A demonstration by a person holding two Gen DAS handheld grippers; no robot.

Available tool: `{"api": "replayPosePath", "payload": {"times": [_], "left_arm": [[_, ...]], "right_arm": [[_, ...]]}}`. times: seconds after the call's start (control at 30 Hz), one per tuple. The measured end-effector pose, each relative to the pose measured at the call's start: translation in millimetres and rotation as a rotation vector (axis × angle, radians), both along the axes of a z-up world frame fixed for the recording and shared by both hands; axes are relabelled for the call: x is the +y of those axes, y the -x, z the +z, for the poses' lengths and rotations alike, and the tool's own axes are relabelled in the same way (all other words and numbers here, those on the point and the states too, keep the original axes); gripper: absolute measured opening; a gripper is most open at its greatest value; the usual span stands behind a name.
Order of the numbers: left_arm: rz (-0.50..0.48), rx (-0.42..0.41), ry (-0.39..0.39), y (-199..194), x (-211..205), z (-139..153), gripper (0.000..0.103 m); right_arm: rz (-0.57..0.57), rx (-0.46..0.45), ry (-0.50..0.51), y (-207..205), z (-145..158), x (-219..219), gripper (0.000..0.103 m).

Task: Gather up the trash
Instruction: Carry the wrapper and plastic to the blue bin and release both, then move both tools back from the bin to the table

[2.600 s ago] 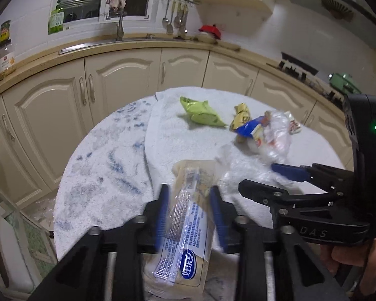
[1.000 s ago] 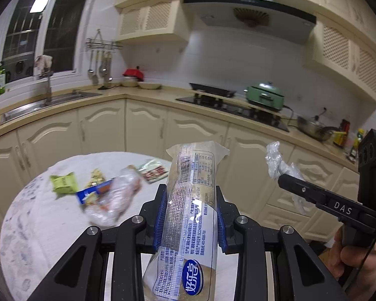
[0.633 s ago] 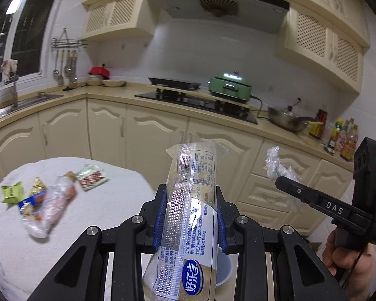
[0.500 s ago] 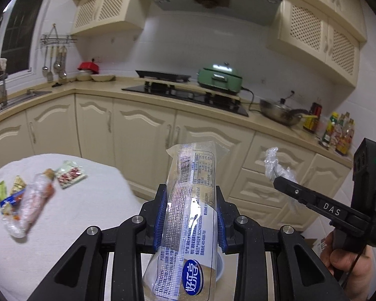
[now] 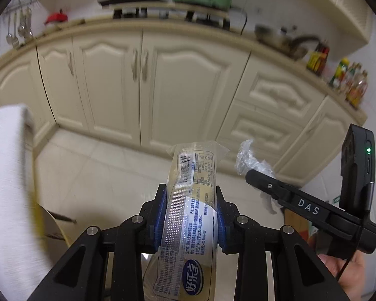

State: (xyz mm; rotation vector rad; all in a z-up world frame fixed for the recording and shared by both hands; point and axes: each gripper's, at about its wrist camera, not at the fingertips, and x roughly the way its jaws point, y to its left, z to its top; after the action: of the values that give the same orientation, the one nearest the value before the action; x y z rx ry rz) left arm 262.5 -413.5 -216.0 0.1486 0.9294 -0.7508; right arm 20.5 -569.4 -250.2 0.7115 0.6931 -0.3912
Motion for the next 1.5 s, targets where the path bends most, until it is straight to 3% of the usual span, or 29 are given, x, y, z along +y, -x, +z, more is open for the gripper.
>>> {"api": "replayPosePath", "payload": {"times": [0.13, 0.33, 0.37, 0.43, 0.47, 0.57, 0.63, 0.67, 0.77, 0.8, 1.2, 1.5], "left_arm": [[-0.001, 0.071, -0.046, -29.1, -32.8, -29.9, 0.030], [-0.022, 0.129, -0.120, -70.0, -80.0, -71.5, 0.032], [-0.017, 0.139, -0.132, -75.1, -88.3, -80.0, 0.038], [-0.011, 0.143, -0.145, -79.0, -94.5, -90.1, 0.058], [-0.003, 0.139, -0.155, -81.3, -99.7, -96.0, 0.074], [0.007, 0.107, -0.178, -81.4, -107.9, -101.2, 0.084], [0.019, 0.097, -0.189, -78.8, -107.0, -101.7, 0.092], [0.030, 0.089, -0.189, -77.0, -106.9, -101.4, 0.094], [0.046, 0.076, -0.183, -68.2, -101.4, -96.8, 0.096], [0.049, 0.072, -0.180, -65.2, -99.8, -93.8, 0.098], [0.041, 0.003, -0.093, -13.1, -64.2, -42.0, 0.102], [0.056, -0.091, 0.030, 31.4, 11.5, 21.0, 0.102]], "right_arm": [[-0.022, 0.052, -0.070, -3.7, -41.0, -22.8, 0.025], [-0.034, 0.109, -0.131, -16.3, -78.7, -44.7, 0.028], [-0.036, 0.118, -0.138, -18.0, -83.9, -47.0, 0.028], [-0.046, 0.137, -0.153, -21.1, -93.9, -52.0, 0.032], [-0.052, 0.146, -0.161, -21.8, -98.5, -54.0, 0.034], [-0.070, 0.146, -0.196, -20.8, -109.3, -59.0, 0.057], [-0.077, 0.143, -0.210, -19.2, -112.9, -59.7, 0.078], [-0.080, 0.146, -0.210, -18.5, -113.4, -59.5, 0.080], [-0.099, 0.145, -0.208, -14.3, -110.0, -58.1, 0.093], [-0.112, 0.141, -0.202, -12.0, -107.7, -57.7, 0.103], [-0.146, 0.097, -0.108, 10.1, -46.6, -30.7, 0.103], [-0.125, 0.012, -0.008, 17.4, 25.6, 17.2, 0.103]]}}
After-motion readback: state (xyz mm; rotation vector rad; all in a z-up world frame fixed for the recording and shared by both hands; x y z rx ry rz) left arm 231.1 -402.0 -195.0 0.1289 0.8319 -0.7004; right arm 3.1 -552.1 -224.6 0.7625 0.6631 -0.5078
